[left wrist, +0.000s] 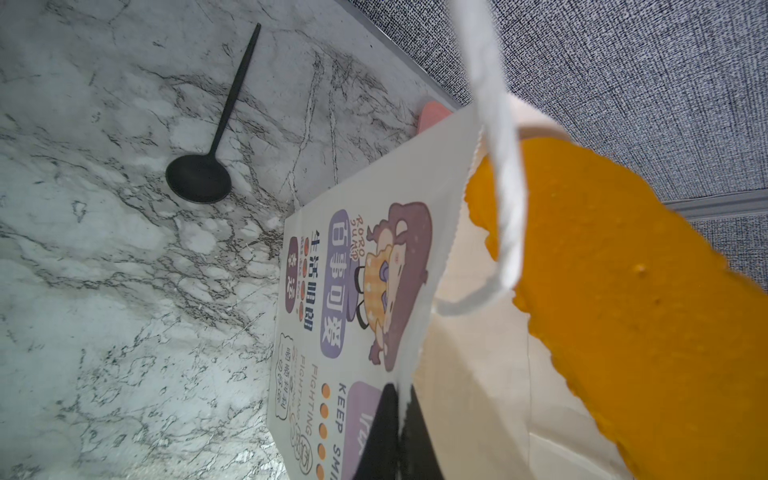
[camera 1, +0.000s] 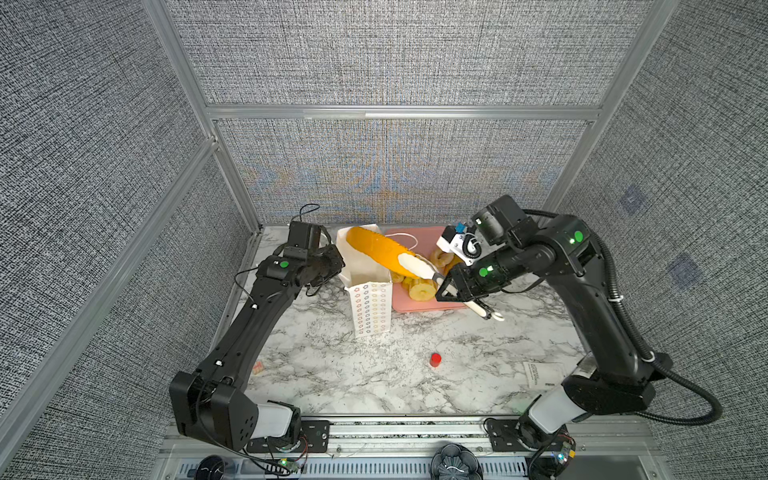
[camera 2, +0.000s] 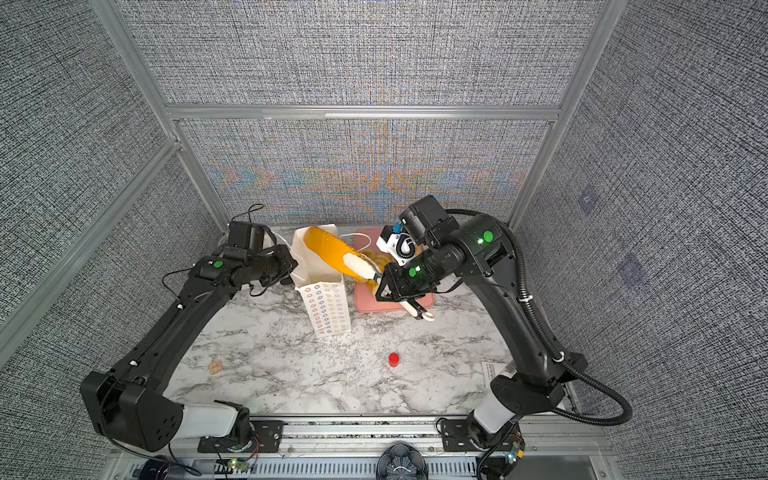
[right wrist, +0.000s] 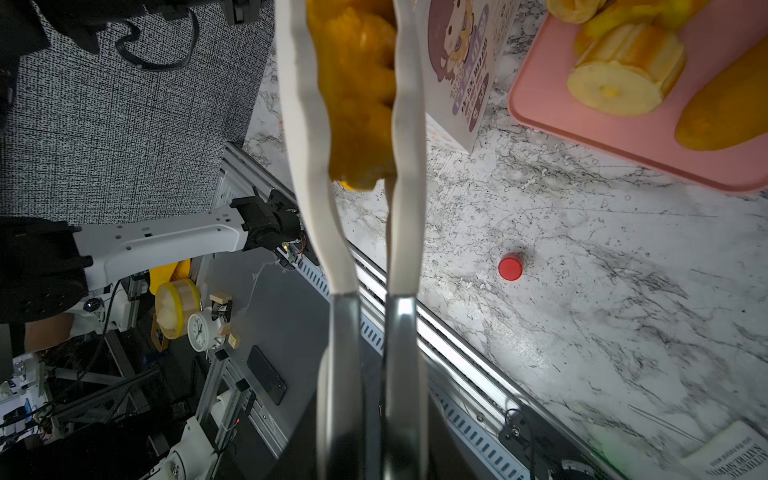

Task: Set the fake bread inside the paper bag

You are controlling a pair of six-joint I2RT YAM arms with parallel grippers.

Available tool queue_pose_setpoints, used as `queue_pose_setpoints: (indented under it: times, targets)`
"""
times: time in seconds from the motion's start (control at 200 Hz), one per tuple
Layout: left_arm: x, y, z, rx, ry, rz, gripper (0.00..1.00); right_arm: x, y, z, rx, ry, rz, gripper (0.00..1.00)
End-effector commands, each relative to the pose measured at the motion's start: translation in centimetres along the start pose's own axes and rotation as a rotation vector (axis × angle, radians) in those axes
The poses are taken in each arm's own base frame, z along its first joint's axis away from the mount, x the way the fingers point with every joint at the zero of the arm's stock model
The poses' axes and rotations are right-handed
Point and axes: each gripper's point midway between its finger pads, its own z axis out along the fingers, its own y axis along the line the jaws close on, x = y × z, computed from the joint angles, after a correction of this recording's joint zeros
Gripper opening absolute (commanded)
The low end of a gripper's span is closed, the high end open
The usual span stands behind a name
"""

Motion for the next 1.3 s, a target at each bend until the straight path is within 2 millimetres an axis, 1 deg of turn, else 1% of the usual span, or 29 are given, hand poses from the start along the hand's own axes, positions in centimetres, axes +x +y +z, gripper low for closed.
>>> queue_pose_setpoints:
  times: [0.0, 0.16, 0.27, 0.38, 0.46, 0.64, 0.73, 0.865, 0.95, 1.14, 1.296]
  targets:
    - [-0.2, -0.1, -0.3, -0.001, -0.008, 0.016, 0.06, 4.2, -1.0, -0.6, 0.039, 0.152, 0.072, 0.27]
    - [-0.4, -0.3, -0.5, 0.004, -0.014, 0.017, 0.06, 4.7, -0.9, -0.7, 0.029, 0.160, 0.077, 0.27]
    - [-0.4, -0.6, -0.5, 0.014, -0.010, 0.026, 0.06, 4.9, -0.7, -0.4, 0.017, 0.176, 0.085, 0.27]
    - [-0.3, -0.9, -0.6, 0.017, -0.003, 0.037, 0.05, 4.7, -0.5, -0.2, 0.013, 0.182, 0.086, 0.28]
    - [-0.1, -1.1, -0.7, 0.021, 0.000, 0.043, 0.05, 4.6, -0.4, -0.1, 0.011, 0.186, 0.085, 0.29]
    - [0.4, -1.1, -0.7, 0.020, 0.013, 0.044, 0.05, 4.3, -0.2, 0.3, 0.009, 0.194, 0.081, 0.31]
    - [0.7, -1.1, -0.5, 0.020, 0.019, 0.041, 0.05, 4.1, -0.1, 0.4, 0.008, 0.192, 0.076, 0.34]
    - [1.1, -1.2, -0.3, 0.022, 0.028, 0.040, 0.05, 3.9, -0.1, 0.6, 0.005, 0.196, 0.067, 0.42]
    - [1.4, -1.1, 0.0, 0.020, 0.037, 0.040, 0.04, 3.6, -0.1, 0.8, 0.006, 0.194, 0.062, 0.44]
    - [1.9, -0.9, 0.2, 0.019, 0.045, 0.035, 0.04, 2.8, 0.0, 1.1, 0.005, 0.184, 0.055, 0.44]
    - [2.1, -0.7, 0.1, 0.018, 0.044, 0.032, 0.05, 1.6, -0.1, 1.1, 0.023, 0.137, 0.042, 0.44]
